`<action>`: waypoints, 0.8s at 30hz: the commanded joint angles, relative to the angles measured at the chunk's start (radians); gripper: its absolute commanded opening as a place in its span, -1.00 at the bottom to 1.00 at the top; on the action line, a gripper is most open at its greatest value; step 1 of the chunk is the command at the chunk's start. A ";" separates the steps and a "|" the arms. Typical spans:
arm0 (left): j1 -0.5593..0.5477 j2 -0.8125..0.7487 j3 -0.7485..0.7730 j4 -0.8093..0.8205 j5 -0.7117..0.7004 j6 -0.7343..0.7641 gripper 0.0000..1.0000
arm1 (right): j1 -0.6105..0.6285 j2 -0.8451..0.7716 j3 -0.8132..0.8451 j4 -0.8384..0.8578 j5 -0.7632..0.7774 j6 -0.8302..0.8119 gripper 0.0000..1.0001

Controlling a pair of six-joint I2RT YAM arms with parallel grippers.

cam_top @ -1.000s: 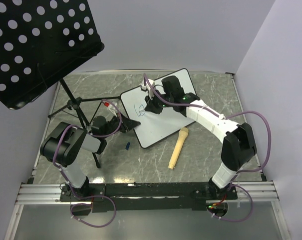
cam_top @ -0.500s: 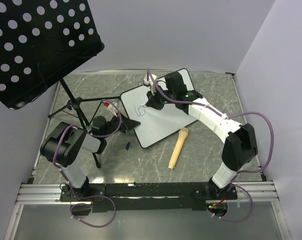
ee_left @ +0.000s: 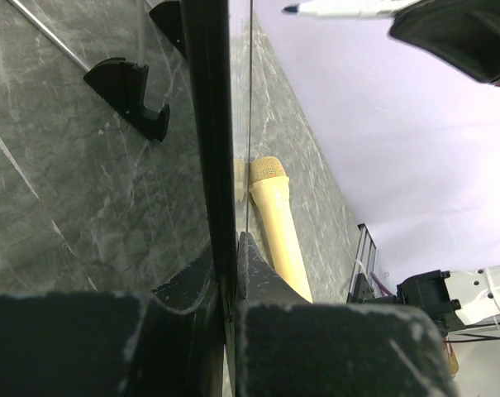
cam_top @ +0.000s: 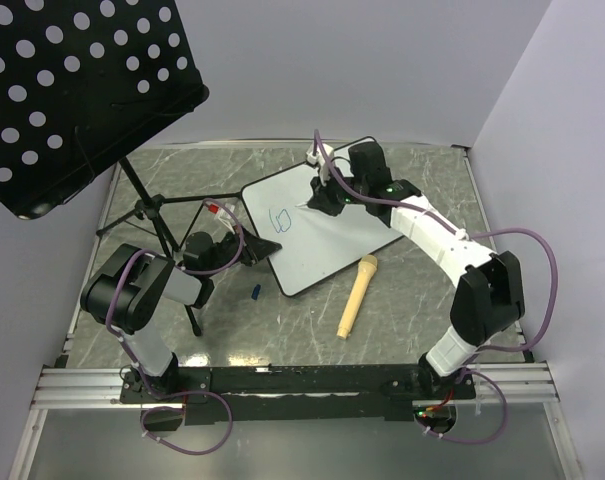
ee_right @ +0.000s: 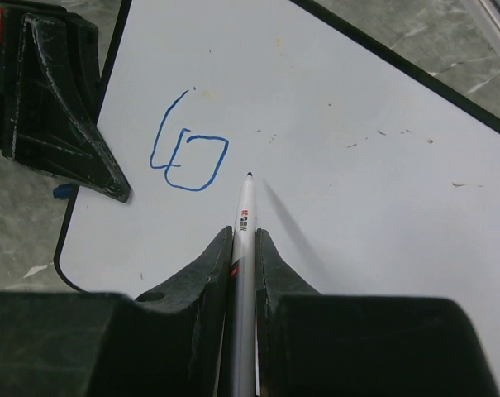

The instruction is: Write a sentence on the whiteboard

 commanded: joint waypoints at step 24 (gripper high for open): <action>-0.005 -0.001 0.028 0.174 0.054 0.035 -0.98 | 0.010 0.090 0.090 0.030 -0.024 0.039 -1.00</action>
